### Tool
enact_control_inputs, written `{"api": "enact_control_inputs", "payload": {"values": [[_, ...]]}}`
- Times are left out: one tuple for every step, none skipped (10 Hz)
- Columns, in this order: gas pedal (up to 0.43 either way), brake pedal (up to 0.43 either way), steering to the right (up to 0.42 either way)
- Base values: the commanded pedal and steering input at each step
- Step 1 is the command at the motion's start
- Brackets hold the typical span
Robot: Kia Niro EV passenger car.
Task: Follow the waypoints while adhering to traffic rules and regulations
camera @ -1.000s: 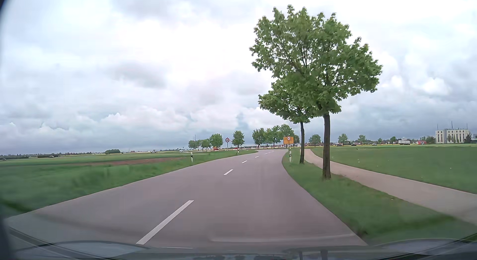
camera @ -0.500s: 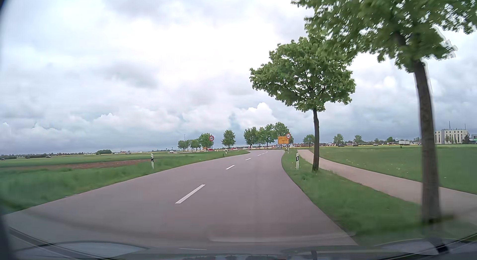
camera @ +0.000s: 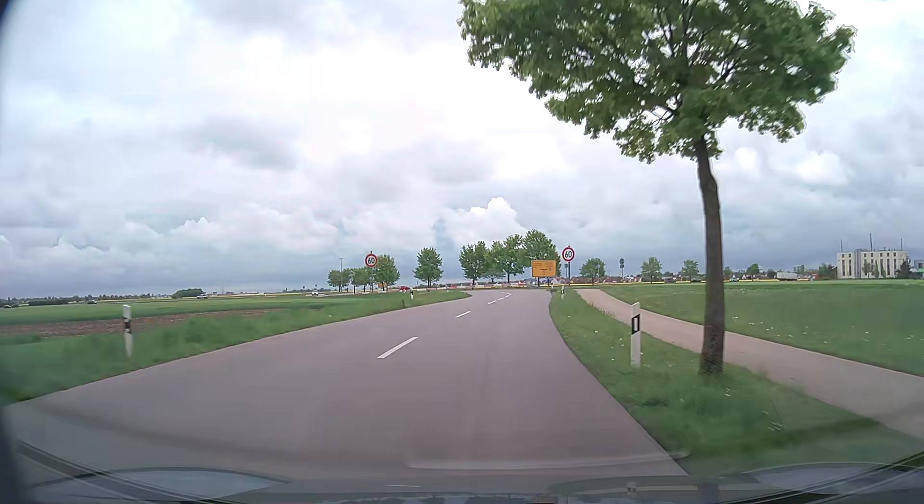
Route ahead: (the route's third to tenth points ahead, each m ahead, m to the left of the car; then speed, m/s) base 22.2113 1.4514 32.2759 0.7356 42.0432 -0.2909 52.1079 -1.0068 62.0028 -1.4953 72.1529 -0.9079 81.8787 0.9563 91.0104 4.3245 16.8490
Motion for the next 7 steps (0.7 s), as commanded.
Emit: {"api": "enact_control_inputs", "payload": {"values": [[0.028, 0.012, 0.013], [0.028, 0.012, 0.014], [0.028, 0.012, 0.014], [0.028, 0.012, 0.014], [0.028, 0.012, 0.013], [0.008, 0.012, 0.014], [0.0, 0.012, 0.014]]}}
